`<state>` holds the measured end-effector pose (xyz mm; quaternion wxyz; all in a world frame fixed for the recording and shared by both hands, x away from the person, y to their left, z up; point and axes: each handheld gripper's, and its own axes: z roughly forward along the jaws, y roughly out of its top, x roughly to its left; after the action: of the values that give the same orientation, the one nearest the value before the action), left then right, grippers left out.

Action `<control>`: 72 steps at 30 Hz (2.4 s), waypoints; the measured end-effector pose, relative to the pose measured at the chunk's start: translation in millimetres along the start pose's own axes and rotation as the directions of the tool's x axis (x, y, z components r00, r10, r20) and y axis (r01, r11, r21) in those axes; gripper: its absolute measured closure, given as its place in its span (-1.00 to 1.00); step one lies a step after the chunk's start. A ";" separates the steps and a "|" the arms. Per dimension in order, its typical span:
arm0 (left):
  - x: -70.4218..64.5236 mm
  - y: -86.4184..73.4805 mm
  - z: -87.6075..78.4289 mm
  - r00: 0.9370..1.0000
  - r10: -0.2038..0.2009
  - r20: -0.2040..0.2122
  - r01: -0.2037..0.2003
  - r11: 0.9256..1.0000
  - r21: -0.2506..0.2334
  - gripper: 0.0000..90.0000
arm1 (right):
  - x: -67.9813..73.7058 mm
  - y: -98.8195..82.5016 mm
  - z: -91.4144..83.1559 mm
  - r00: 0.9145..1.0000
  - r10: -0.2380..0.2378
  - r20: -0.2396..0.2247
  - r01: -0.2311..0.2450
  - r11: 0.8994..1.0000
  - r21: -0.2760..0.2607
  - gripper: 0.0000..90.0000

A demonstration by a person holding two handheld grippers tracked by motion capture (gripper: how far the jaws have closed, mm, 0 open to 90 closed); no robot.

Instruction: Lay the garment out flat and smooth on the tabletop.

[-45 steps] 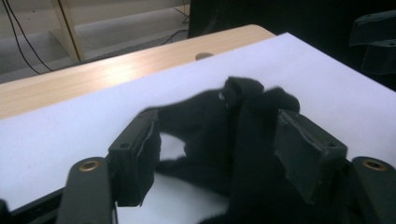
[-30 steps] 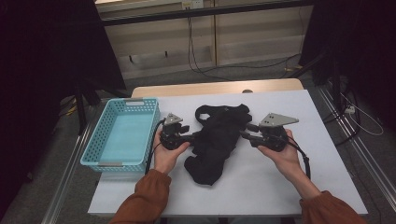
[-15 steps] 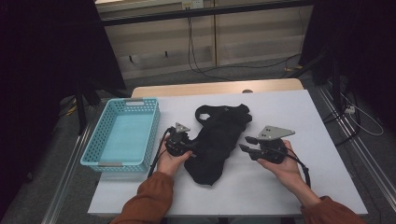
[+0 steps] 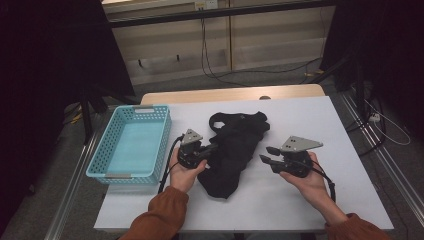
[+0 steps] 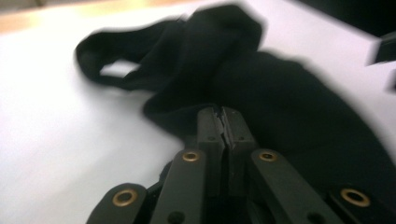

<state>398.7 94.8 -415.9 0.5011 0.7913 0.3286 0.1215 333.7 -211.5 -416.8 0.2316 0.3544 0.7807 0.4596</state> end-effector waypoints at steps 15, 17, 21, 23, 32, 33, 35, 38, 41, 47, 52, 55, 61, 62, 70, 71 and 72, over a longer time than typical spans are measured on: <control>-66.4 -15.0 23.7 0.974 0.138 0.183 -0.152 0.986 0.069 0.94 | 6.5 6.9 -6.3 1.000 0.000 -0.006 0.000 0.999 -0.042 0.35; -68.9 -17.8 27.8 0.973 0.132 0.188 -0.148 0.986 0.074 0.94 | 10.8 10.4 -0.9 1.000 -0.005 -0.020 0.004 0.999 -0.044 0.33; -71.7 -22.7 32.5 0.972 0.130 0.194 -0.148 0.985 0.085 0.92 | 19.1 18.7 14.8 0.999 -0.021 -0.045 0.019 0.999 -0.042 0.29; -73.3 -24.6 33.8 0.973 0.124 0.192 -0.143 0.986 0.087 0.91 | 23.2 21.6 24.4 0.998 -0.031 -0.057 0.029 0.999 -0.030 0.29; -74.6 -26.7 34.7 0.975 0.115 0.192 -0.134 0.987 0.089 0.84 | 38.9 23.1 49.5 0.991 -0.058 -0.122 0.062 0.998 0.022 0.36; -74.8 -26.9 34.6 0.974 0.115 0.196 -0.135 0.987 0.091 0.82 | 39.0 22.8 51.6 0.991 -0.058 -0.119 0.062 0.998 0.030 0.49; -75.2 -27.1 33.4 0.973 0.118 0.200 -0.139 0.986 0.096 0.72 | 37.5 21.7 54.9 0.991 -0.058 -0.121 0.063 0.997 0.037 0.74; -72.2 -25.7 26.0 0.971 0.112 0.211 -0.135 0.986 0.097 0.49 | 36.4 20.6 53.5 0.991 -0.061 -0.120 0.066 0.997 0.040 1.00; -62.9 -22.5 12.5 0.971 0.097 0.217 -0.116 0.990 0.078 0.33 | 33.9 24.3 44.3 0.993 -0.060 -0.100 0.060 0.998 0.003 1.00; -36.1 -15.6 -13.4 0.986 0.057 0.158 -0.061 0.998 0.023 0.07 | 23.9 27.0 23.5 0.998 -0.035 -0.057 0.032 0.999 -0.040 1.00; -19.6 -11.3 -21.5 0.993 0.011 0.117 -0.009 1.000 -0.014 0.10 | 13.8 30.4 3.4 0.999 -0.017 -0.027 0.015 0.996 -0.083 1.00; -16.6 -11.7 -20.0 0.994 0.012 0.104 -0.011 1.000 -0.006 0.10 | 8.4 29.5 -9.4 1.000 -0.013 -0.009 0.012 0.995 -0.099 1.00; -10.5 -14.9 -12.8 0.998 0.011 0.069 -0.013 0.999 0.031 0.12 | -3.7 17.6 -34.5 1.000 0.008 0.030 -0.005 0.994 -0.106 1.00; -8.5 -16.2 -10.8 0.998 0.012 0.060 -0.014 0.999 0.044 0.12 | -5.7 14.8 -38.0 0.999 0.010 0.036 -0.006 0.995 -0.104 1.00; 5.9 -26.8 3.8 1.000 0.001 -0.011 0.001 0.988 0.151 0.27 | -18.8 -12.8 -55.8 0.996 0.049 0.075 -0.045 0.997 -0.059 1.00; 6.6 -28.4 5.5 1.000 0.008 -0.016 -0.005 0.986 0.167 0.28 | -19.7 -15.8 -57.7 0.995 0.055 0.080 -0.051 0.997 -0.051 1.00; 6.8 -30.0 7.6 1.000 0.014 -0.020 -0.010 0.984 0.176 0.28 | -20.7 -18.6 -59.7 0.995 0.056 0.085 -0.052 0.998 -0.045 1.00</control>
<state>395.9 102.2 -446.5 0.4251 0.8331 0.3384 0.1034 299.6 -266.5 -404.4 0.2603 0.3900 0.7500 0.4665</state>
